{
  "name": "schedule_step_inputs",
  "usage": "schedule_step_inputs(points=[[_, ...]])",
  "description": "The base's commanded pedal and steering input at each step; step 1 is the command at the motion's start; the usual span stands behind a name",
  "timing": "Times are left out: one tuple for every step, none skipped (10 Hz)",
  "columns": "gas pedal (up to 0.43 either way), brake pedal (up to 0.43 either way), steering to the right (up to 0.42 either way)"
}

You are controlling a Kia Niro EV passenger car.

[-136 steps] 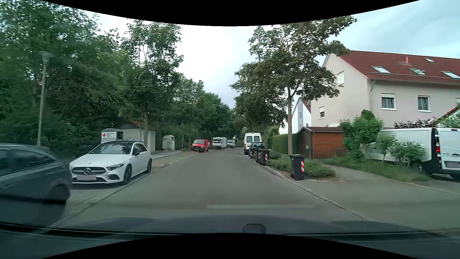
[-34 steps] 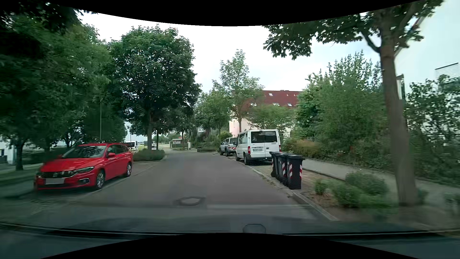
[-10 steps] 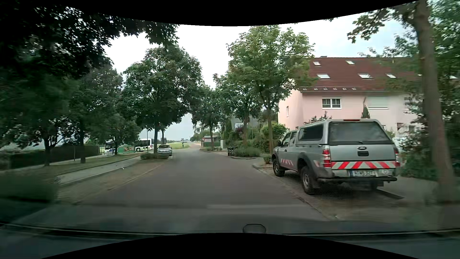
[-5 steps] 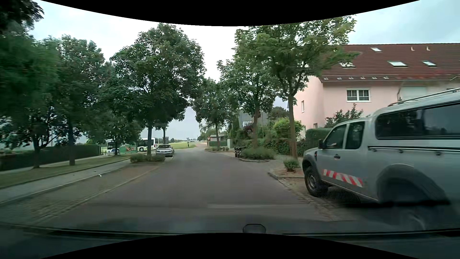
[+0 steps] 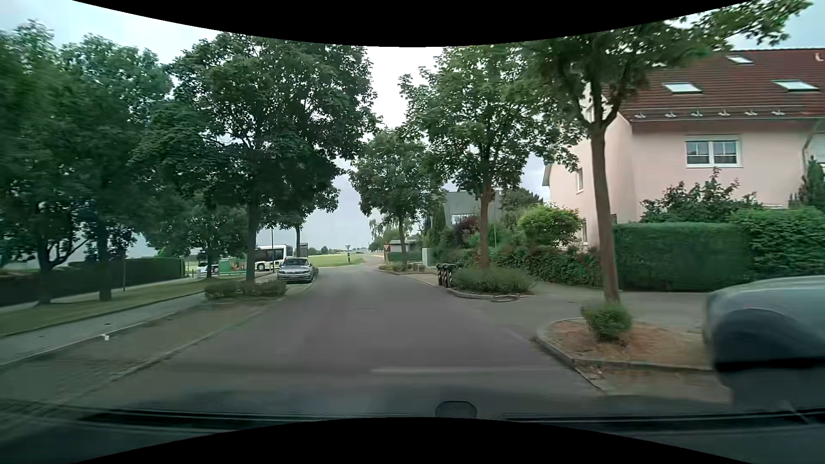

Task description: Follow the waypoints while adhering to traffic rules and regulations

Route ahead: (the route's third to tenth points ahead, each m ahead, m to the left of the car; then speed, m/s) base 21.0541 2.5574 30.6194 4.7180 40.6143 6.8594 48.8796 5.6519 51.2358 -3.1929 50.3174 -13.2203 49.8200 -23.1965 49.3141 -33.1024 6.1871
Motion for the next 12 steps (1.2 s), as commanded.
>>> schedule_step_inputs(points=[[0.087,0.000,-0.053],[0.087,0.000,-0.053],[0.087,0.000,-0.053],[0.087,0.000,-0.053],[0.087,0.000,-0.054],[0.087,0.000,-0.054],[0.087,0.000,-0.054],[0.087,0.000,-0.054],[0.087,0.000,-0.054],[0.087,0.000,-0.054],[0.087,0.000,-0.050],[0.087,0.000,-0.045]])
